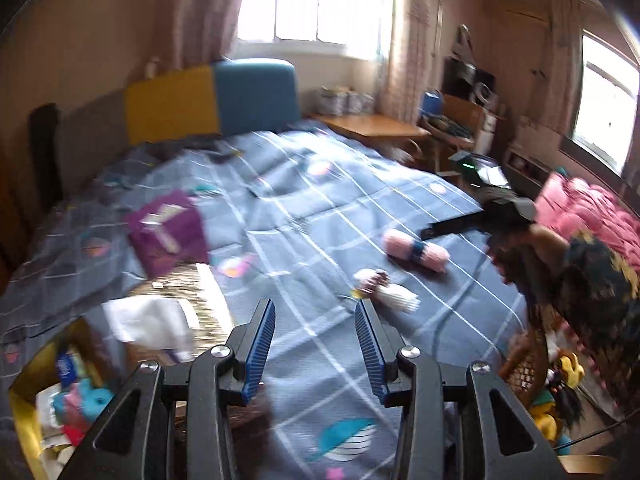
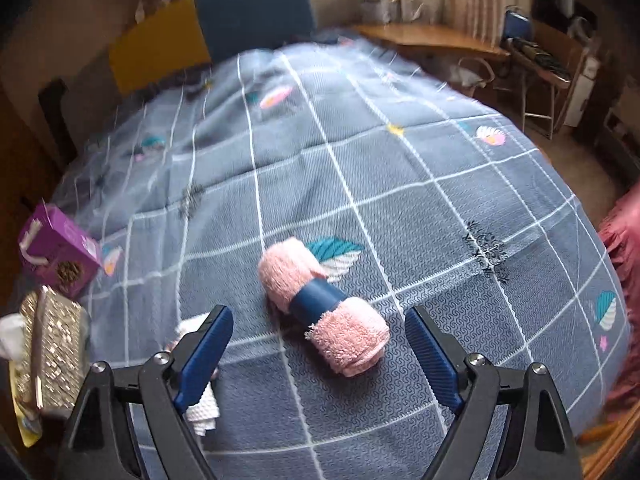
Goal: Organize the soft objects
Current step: 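Move both tools back over the remaining rolls on the bed, then grasp the pink towel roll with the right tool while the left tool grasps the white knit roll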
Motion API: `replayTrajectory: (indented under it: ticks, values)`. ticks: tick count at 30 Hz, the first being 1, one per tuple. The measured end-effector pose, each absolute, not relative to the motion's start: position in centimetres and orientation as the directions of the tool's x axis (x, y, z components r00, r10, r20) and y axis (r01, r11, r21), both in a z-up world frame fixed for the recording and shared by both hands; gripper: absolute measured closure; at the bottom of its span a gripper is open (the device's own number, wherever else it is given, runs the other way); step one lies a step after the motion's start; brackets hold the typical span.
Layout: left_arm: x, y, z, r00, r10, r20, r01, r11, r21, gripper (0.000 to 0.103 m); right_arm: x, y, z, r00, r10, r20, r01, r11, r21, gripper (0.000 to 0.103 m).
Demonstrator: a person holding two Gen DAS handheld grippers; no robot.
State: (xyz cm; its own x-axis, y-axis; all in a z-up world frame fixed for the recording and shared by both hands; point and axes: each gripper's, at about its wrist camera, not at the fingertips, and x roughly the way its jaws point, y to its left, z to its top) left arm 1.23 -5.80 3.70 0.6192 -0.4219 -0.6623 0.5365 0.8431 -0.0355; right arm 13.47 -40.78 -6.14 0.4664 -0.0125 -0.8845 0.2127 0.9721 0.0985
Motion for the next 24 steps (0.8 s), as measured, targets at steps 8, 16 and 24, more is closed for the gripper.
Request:
replayTrajectory:
  ticks: [8, 16, 24]
  values:
    - [2.5, -10.5, 0.5, 0.491, -0.442, -0.751, 0.604, 0.794, -0.072, 0.061, 17.4, -38.5, -11.1, 0.265, -0.098, -0.959, 0.023, 0.995, -0.096, 0.010]
    - [4.6, -12.7, -1.7, 0.406, -0.450, -0.795, 0.605, 0.784, -0.135, 0.061, 17.2, -39.1, -11.4, 0.272, -0.074, -0.959, 0.006, 0.997, -0.075, 0.068]
    - [7.4, -15.6, -4.8, 0.295, -0.452, -0.842, 0.555, 0.798, -0.234, 0.061, 16.5, -39.8, -8.2, 0.472, -0.064, -0.879, 0.172, 0.985, 0.021, 0.068]
